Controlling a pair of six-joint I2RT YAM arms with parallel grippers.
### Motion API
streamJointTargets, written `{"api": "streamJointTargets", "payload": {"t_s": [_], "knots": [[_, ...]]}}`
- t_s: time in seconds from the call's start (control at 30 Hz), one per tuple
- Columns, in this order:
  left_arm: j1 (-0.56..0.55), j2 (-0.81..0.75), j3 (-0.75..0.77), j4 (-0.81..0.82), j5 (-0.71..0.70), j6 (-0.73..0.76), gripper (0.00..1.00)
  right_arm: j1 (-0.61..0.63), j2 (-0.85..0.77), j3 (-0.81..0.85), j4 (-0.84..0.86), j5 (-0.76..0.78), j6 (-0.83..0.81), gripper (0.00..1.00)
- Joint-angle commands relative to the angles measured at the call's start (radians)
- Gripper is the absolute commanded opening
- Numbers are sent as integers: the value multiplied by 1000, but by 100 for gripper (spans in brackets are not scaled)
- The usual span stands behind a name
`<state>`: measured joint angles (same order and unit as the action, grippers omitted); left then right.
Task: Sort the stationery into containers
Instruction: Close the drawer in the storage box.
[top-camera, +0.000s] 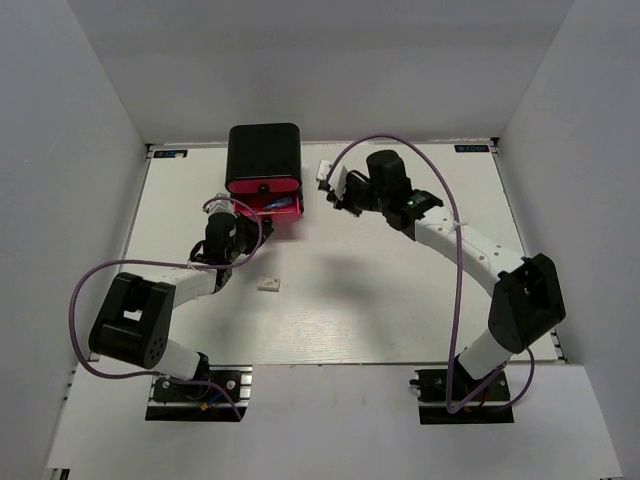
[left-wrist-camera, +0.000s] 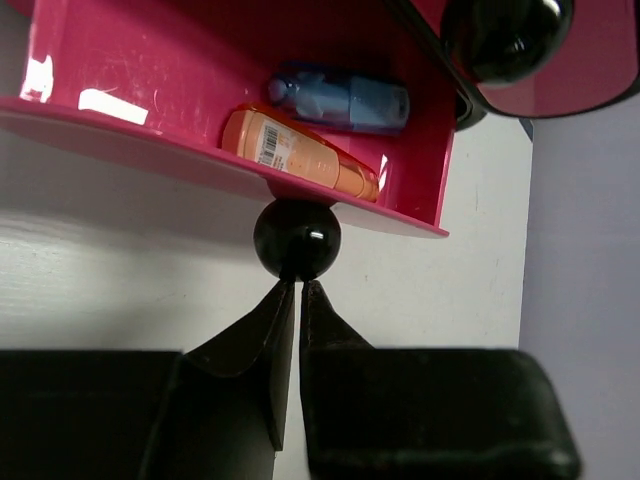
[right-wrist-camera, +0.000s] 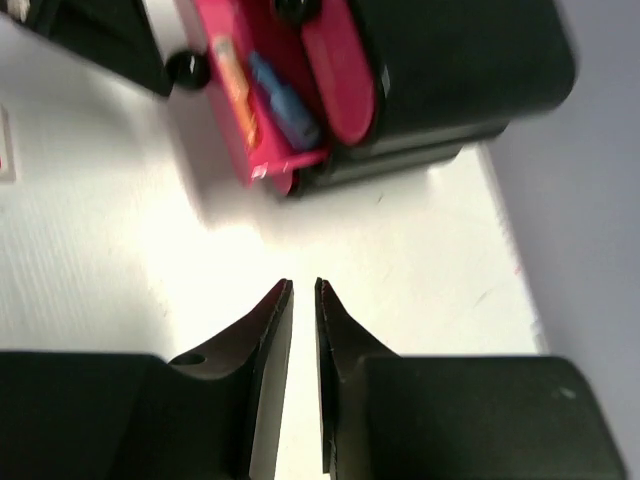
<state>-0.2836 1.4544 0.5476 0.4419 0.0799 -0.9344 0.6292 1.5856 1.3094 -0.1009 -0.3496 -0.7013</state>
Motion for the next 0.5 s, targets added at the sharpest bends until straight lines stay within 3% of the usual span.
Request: {"api": "streamJointTargets", "payload": {"t_s": [0.0, 0.47], "knots": [[-2, 12, 43, -6, -51, -38, 18, -25, -51, -53, 40, -9, 39, 20], [8, 122, 179, -52, -150, -132, 18, -78, -125, -189, 47, -43, 72, 20]]}}
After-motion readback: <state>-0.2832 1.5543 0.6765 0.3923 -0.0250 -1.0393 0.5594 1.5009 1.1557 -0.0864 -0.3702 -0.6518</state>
